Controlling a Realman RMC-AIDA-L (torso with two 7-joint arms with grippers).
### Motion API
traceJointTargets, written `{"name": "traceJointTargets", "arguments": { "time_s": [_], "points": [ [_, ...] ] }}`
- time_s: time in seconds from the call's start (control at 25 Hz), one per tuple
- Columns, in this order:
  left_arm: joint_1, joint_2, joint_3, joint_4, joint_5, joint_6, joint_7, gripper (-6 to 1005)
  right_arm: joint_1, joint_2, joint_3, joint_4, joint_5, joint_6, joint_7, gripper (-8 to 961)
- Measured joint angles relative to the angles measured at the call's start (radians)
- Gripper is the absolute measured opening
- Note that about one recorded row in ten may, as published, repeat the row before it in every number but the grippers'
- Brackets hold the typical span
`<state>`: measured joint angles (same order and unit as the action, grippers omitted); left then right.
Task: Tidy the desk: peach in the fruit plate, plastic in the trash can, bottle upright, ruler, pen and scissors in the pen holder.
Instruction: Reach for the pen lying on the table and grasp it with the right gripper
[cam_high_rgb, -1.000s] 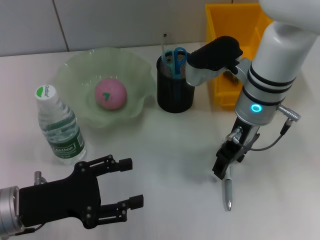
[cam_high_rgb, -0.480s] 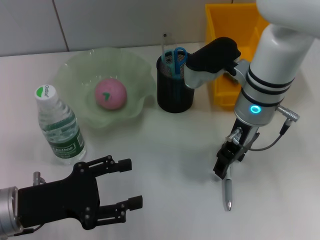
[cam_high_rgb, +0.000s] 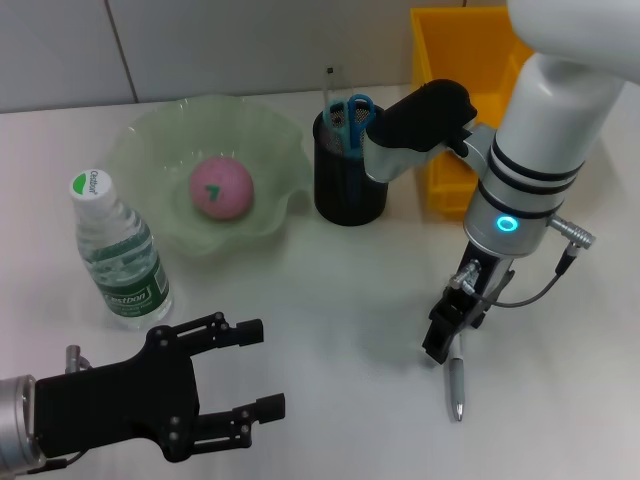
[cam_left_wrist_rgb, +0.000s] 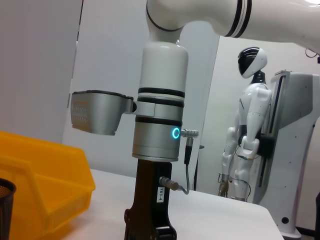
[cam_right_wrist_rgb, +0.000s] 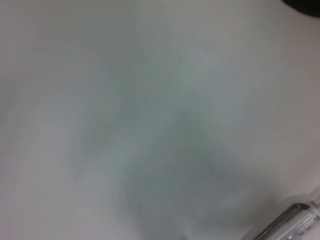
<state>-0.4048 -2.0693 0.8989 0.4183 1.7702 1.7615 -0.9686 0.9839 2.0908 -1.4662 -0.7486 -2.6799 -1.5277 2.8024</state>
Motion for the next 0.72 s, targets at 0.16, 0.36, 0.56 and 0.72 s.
{"name": "traceJointTargets", "arguments": {
  "time_s": [0.16, 0.36, 0.56, 0.72],
  "points": [
    [0.001, 0.000, 0.000, 0.000, 0.000, 0.002, -0.001, 790, -0.001, 0.000, 0.000, 0.000, 0.000, 0.000, 0.000, 680],
    [0.001, 0.000, 0.000, 0.000, 0.000, 0.003, -0.002, 790, -0.003, 0.000, 0.000, 0.000, 0.000, 0.000, 0.000, 679],
    [0.001, 0.000, 0.000, -0.001, 0.000, 0.003, -0.002, 790, -0.003, 0.000, -0.009, 0.000, 0.000, -0.001, 0.000, 679],
    [0.001, 0.000, 0.000, -0.001, 0.000, 0.003, -0.002, 790, -0.001, 0.000, -0.017, 0.001, 0.000, -0.002, 0.005, 465]
  ]
}}
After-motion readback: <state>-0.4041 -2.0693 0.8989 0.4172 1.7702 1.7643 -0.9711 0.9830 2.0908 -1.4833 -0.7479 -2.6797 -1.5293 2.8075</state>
